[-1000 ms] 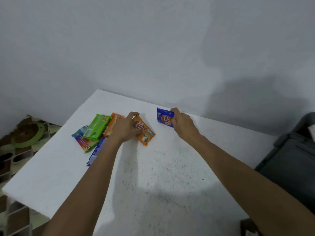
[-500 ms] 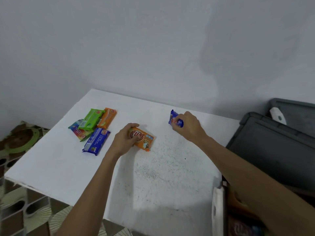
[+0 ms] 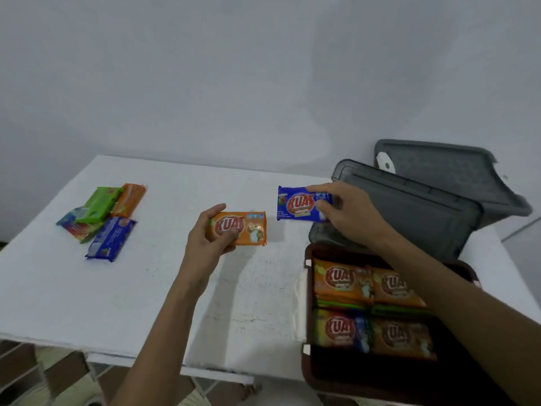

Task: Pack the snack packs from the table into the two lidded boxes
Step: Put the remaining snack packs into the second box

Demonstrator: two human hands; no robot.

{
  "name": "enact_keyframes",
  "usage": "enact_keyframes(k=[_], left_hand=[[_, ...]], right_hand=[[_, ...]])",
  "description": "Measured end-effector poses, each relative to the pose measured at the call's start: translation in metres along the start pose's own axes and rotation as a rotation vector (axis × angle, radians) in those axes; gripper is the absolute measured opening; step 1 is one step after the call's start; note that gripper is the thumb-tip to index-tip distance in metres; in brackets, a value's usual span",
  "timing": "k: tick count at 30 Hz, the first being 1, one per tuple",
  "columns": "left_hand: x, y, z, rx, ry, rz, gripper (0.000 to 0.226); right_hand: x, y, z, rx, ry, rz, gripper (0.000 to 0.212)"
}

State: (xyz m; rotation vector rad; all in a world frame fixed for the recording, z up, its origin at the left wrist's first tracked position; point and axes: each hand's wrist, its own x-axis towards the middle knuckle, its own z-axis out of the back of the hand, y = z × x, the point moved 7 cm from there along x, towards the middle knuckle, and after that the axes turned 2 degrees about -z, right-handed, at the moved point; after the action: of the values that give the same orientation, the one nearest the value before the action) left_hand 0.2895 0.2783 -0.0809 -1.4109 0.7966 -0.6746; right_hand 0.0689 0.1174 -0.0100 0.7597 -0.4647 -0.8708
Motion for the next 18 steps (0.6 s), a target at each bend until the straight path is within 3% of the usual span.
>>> enact_keyframes(k=[10,18], left_hand=[[-0.067,-0.003,-0.08,-0.144,0.15,0.041,0.05],[-0.083,0.004,-0.097,-0.039,0.149,0.015,0.05]], right_hand=[[-0.139,-0.028,0.075,0.174,0.043,-0.14,0.035],[-0.189,-0.062,0.044,0.227,0.219,-0.345,0.032]])
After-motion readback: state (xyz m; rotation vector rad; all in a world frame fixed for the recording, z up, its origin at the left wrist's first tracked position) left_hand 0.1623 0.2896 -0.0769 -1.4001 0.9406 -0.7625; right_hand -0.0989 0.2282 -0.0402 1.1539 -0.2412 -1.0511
